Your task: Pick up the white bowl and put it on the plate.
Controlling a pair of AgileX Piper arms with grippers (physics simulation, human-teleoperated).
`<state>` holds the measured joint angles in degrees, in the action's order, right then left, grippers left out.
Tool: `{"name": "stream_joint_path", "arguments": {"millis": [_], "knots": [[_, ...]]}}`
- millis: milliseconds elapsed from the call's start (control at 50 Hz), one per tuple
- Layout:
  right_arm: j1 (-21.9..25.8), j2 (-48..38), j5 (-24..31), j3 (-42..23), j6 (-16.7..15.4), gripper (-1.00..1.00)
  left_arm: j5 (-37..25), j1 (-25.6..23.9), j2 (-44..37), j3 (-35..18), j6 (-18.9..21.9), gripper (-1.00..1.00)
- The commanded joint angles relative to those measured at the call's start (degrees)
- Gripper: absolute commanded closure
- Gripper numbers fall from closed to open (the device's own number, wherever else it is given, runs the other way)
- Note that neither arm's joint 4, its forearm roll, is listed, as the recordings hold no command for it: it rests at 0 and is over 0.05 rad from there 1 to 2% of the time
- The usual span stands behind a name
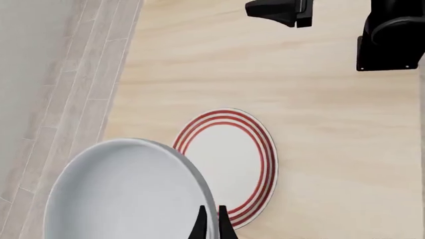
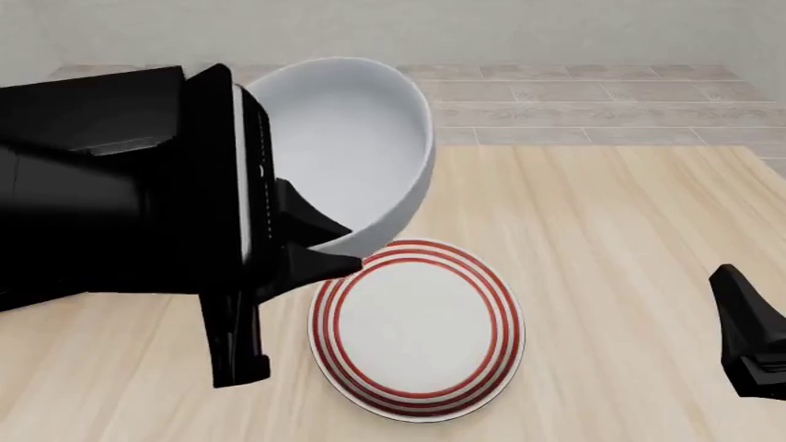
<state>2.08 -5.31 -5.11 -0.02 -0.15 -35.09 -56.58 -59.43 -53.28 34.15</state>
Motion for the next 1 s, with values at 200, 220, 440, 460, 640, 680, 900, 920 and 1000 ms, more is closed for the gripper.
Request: {"name": "stream_joint_path", "arguments": {"millis": [200,220,440,460,640,680,900,920,1000], "knots": [[0.0,0.0,0.0,0.0,0.0,-1.0,1.7,-3.6,-0.4,2.9,-1.8,1.0],[0.0,0.0,0.0,0.0,0.0,-1.0,1.6,-4.3,-0.4,2.9,-2.5,1.0],[0.0,0.0,0.0,0.0,0.0,-1.0,1.8,-7.5,-1.4,3.6,-4.0,1.0],[0.0,0.0,0.0,0.0,0.0,-1.0,1.9,-8.3,-1.5,3.8,-4.2,1.0],[0.0,0.0,0.0,0.0,0.0,-1.0,2.3,-10.7,-2.8,3.6,-5.5,1.0],[0.0,0.0,0.0,0.0,0.0,-1.0,2.3,-11.2,-3.0,3.6,-5.6,1.0],[0.0,0.0,0.0,0.0,0.0,-1.0,3.8,-12.8,-4.5,3.7,-6.8,1.0],[0.0,0.0,0.0,0.0,0.0,-1.0,3.8,-12.7,-4.5,3.6,-6.7,1.0],[0.0,0.0,0.0,0.0,0.0,-1.0,4.1,-13.0,-4.9,3.9,-7.0,1.0]]}}
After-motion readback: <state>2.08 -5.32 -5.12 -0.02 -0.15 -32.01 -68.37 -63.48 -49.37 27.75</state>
